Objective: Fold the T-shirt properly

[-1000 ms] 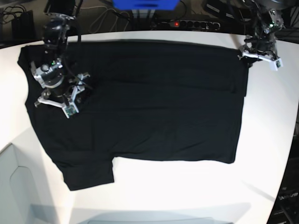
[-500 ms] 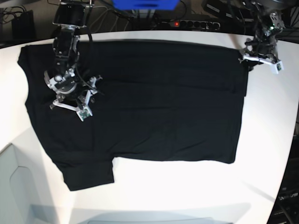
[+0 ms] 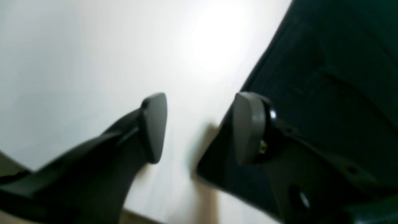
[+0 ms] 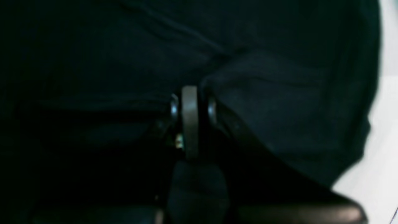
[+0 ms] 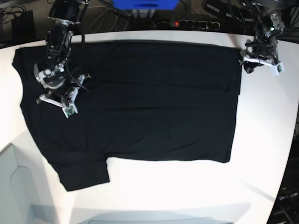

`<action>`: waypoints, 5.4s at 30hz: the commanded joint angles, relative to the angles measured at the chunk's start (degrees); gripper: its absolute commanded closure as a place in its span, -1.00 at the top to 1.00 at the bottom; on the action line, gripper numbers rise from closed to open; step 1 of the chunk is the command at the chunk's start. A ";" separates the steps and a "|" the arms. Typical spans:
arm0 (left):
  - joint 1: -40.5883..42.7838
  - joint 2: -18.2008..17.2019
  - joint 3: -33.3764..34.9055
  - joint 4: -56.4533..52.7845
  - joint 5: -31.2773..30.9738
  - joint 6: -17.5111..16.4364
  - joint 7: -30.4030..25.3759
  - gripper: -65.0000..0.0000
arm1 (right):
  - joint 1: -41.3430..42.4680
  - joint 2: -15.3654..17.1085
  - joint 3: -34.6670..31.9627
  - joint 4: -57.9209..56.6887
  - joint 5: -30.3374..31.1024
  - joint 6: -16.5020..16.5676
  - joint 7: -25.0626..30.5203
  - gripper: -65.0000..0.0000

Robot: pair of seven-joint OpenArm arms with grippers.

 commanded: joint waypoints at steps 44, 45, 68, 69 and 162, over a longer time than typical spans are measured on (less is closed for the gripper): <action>-1.02 -0.83 -0.07 0.81 -0.23 0.08 -0.82 0.02 | 13.87 7.13 8.09 -15.83 9.63 -0.27 1.21 0.05; -1.02 -0.74 -0.07 0.81 -0.23 0.08 -0.82 0.02 | 13.95 7.13 8.17 -16.71 9.55 -0.27 1.21 0.05; -1.02 -0.48 -0.07 1.07 -0.23 0.08 -0.82 0.02 | 14.22 8.98 8.17 -14.68 9.63 -0.27 1.21 -1.00; -1.02 -0.48 -0.16 0.99 -0.23 0.08 -0.82 0.02 | 14.22 8.98 8.09 -13.81 9.63 -0.27 1.21 -1.00; -63.43 -4.17 34.31 -79.28 26.06 0.43 -38.80 -1.00 | 45.43 19.44 7.56 -76.40 5.24 -27.39 43.58 0.06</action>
